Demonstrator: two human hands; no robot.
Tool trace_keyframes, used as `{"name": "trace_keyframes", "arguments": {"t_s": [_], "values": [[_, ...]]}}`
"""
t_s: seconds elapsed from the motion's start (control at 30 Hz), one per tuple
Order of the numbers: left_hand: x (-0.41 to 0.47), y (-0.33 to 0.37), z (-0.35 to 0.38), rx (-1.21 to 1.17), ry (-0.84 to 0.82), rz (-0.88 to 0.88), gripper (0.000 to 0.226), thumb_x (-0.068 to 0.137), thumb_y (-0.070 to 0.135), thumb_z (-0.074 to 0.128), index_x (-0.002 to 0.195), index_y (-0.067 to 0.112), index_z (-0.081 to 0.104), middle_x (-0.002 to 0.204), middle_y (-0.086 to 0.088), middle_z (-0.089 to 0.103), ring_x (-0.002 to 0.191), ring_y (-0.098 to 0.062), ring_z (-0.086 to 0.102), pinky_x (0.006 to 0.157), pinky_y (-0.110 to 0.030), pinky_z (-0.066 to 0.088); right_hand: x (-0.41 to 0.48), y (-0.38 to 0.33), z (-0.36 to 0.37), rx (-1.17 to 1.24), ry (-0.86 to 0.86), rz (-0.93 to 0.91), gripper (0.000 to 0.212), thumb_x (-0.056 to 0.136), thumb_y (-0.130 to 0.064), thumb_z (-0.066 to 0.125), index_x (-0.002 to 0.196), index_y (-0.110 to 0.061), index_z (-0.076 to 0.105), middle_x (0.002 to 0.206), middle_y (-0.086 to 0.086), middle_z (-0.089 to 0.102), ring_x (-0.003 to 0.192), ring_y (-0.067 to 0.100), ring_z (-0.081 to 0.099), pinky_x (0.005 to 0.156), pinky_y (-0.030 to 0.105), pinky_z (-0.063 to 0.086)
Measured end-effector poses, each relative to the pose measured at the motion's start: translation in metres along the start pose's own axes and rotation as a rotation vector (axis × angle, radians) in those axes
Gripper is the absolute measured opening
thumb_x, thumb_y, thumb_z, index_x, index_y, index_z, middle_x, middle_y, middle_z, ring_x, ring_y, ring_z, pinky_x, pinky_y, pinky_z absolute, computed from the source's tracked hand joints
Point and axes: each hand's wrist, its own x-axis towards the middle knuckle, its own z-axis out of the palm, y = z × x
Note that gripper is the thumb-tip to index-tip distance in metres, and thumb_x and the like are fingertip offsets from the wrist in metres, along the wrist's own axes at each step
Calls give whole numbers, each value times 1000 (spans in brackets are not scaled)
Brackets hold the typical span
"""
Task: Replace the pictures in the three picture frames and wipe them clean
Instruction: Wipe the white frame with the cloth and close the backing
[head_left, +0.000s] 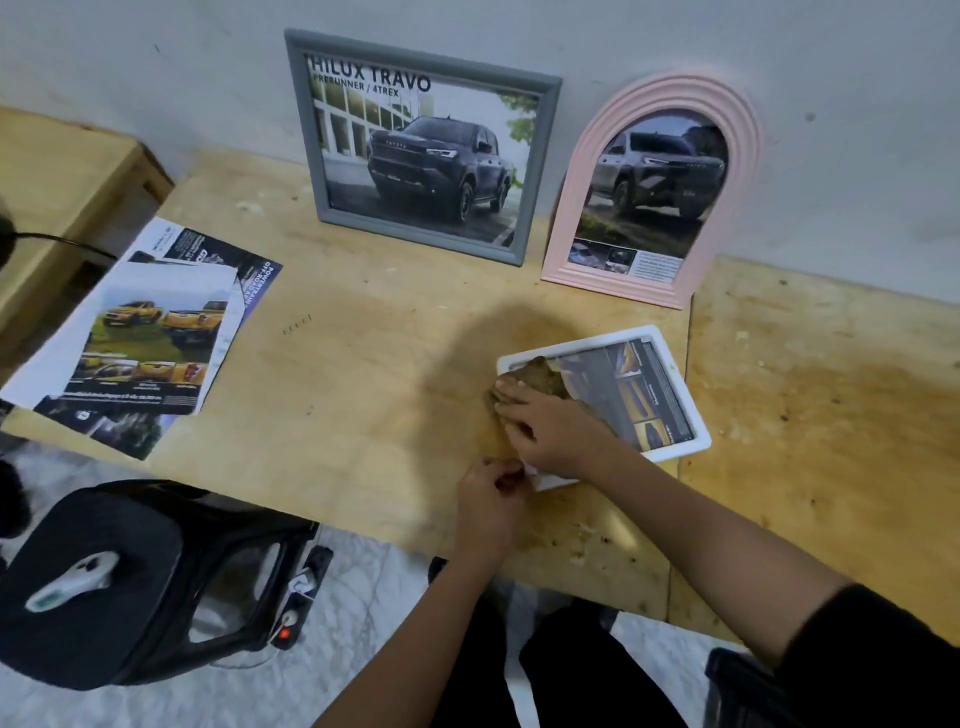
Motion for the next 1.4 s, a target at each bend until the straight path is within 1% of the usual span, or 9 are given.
{"name": "trace_keyframes", "arguments": {"t_s": [0.13, 0.23, 0.4, 0.57, 0.73, 0.93, 1.07, 1.2, 1.4], "values": [[35, -4, -38, -143, -102, -118, 22, 89, 9, 59, 109, 4, 67, 97, -13, 70, 81, -19, 65, 77, -23, 53, 5, -6, 8, 10, 51, 63, 35, 97, -27, 43, 125, -13, 60, 150, -4, 35, 122, 18, 49, 93, 30, 42], [81, 16, -58, -252, -21, -194, 19, 91, 6, 55, 107, 0, 64, 89, -15, 66, 70, -15, 64, 64, -20, 56, 7, -12, 24, -48, 250, 126, 28, 94, -25, 48, 114, -15, 63, 133, -2, 52, 89, 22, 62, 71, 30, 49], [124, 49, -49, 6, -218, -100, 22, 86, 15, 65, 97, -2, 70, 81, -13, 66, 62, -13, 60, 65, -24, 53, 16, -25, 48, -12, 515, 290, 29, 87, -10, 55, 115, -17, 59, 108, 0, 64, 59, 22, 59, 46, 32, 48], [130, 48, -47, 85, -192, -58, 15, 75, 16, 76, 79, 3, 73, 69, -13, 66, 64, -22, 61, 70, -36, 54, 16, -32, 55, -18, 601, 330, 28, 84, -8, 61, 109, -19, 61, 99, -2, 66, 43, 16, 51, 35, 26, 41], [126, 44, -43, 112, -153, -19, 15, 76, 18, 75, 84, 5, 74, 74, -9, 69, 70, -21, 63, 77, -35, 55, 6, -34, 60, -44, 606, 298, 38, 71, -8, 76, 106, -20, 71, 112, -3, 70, 62, 13, 68, 41, 17, 45], [127, 42, -41, 51, -139, -87, 16, 75, 18, 76, 84, 5, 73, 73, -8, 68, 77, -27, 68, 83, -42, 56, -9, -29, 63, 22, 594, 252, 37, 76, -6, 69, 111, -17, 70, 118, -3, 67, 92, 15, 70, 53, 26, 57], [130, 45, -40, 34, -136, -141, 12, 73, 17, 78, 76, 8, 71, 84, -15, 72, 82, -30, 69, 86, -42, 55, -19, -27, 66, 46, 569, 269, 38, 79, -7, 66, 115, -20, 67, 122, -5, 65, 79, 17, 71, 50, 26, 54], [130, 47, -38, 58, -124, -156, 16, 74, 18, 76, 83, 5, 72, 89, -15, 72, 85, -30, 68, 86, -42, 54, -34, -27, 71, -90, 619, 251, 40, 62, -5, 80, 100, -18, 74, 107, -4, 72, 62, 11, 69, 42, 19, 49], [128, 47, -35, 2, -102, -165, 9, 73, 12, 77, 72, 11, 68, 78, -9, 67, 84, -31, 68, 84, -43, 55, -74, -14, 80, -172, 632, 130, 39, 58, -10, 66, 96, -17, 74, 99, -3, 74, 86, 15, 71, 75, 30, 57]]}}
